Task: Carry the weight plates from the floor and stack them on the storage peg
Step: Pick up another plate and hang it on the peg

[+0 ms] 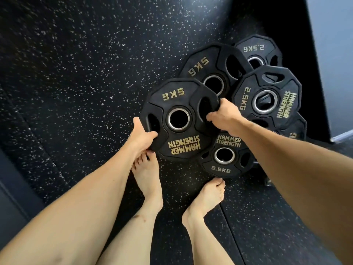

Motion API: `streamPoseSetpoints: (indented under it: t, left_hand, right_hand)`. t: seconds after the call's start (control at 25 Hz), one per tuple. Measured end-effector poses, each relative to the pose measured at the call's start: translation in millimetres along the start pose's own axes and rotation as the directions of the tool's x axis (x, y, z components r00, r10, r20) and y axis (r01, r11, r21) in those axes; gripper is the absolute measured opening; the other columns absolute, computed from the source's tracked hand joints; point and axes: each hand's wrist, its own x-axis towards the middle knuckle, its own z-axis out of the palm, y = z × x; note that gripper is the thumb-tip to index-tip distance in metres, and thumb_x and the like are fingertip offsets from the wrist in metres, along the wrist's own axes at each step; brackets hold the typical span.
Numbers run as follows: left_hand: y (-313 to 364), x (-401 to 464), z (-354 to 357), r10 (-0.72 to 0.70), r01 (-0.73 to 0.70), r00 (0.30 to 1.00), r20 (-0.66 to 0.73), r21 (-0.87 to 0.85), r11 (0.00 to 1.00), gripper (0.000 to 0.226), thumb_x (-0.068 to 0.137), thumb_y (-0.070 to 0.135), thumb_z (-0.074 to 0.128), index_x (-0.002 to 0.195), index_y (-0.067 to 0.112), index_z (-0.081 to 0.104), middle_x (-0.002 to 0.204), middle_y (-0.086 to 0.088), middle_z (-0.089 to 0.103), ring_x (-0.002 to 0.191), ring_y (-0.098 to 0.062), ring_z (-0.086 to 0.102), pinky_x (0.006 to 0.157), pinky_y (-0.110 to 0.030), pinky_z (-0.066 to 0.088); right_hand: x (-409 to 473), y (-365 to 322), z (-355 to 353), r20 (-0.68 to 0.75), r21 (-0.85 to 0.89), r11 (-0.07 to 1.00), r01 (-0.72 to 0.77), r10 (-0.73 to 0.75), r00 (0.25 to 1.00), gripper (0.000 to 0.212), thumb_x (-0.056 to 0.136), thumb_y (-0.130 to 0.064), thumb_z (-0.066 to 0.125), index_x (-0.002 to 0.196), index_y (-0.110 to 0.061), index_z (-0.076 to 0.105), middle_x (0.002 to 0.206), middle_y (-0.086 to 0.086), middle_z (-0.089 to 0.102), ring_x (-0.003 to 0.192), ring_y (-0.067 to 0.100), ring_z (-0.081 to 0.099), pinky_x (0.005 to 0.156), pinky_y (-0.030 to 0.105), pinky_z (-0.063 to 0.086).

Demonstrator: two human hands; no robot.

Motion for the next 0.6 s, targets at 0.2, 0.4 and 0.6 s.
streamPoseSetpoints:
  t: [0.2, 0.4, 0.6]
  left_hand:
    - [-10, -97, -33, -0.097, 0.114, 0.993, 0.071, -0.304, 0.946, 0.046, 0.09, 0.002, 0.062, 0.124, 0.022, 0.038, 0.097, 0.0, 0.055, 0.082, -0.015, 0.056, 0.059, -0.029, 0.047]
    - [-10, -209, -68, -0.094, 0.104, 0.995, 0.046, -0.483, 0.869, 0.044, 0.08, -0.008, 0.061, 0.108, 0.026, 0.056, 0.103, -0.004, 0.066, 0.089, -0.021, 0.062, 0.067, -0.033, 0.053]
    - [17, -336, -117, -0.035, 0.071, 0.996, 0.079, -0.513, 0.855, 0.034, 0.075, -0.01, 0.055, 0.09, 0.02, 0.062, 0.086, -0.005, 0.067, 0.089, -0.027, 0.062, 0.08, -0.042, 0.054]
  right_hand:
    - [-93, 23, 5, 0.076, 0.318, 0.943, -0.099, 0.079, 0.994, 0.035, 0.085, -0.014, 0.066, 0.116, -0.013, 0.049, 0.116, 0.01, 0.06, 0.104, 0.027, 0.059, 0.083, 0.036, 0.05]
    - [-209, 22, -30, 0.127, 0.498, 0.862, -0.096, 0.037, 0.991, 0.034, 0.089, -0.011, 0.06, 0.12, -0.015, 0.046, 0.113, 0.009, 0.062, 0.09, 0.02, 0.06, 0.073, 0.036, 0.053]
    - [-337, 10, -86, 0.073, 0.617, 0.786, -0.04, -0.007, 0.997, 0.034, 0.089, -0.009, 0.058, 0.12, -0.016, 0.046, 0.117, 0.009, 0.062, 0.101, 0.025, 0.062, 0.078, 0.036, 0.053]
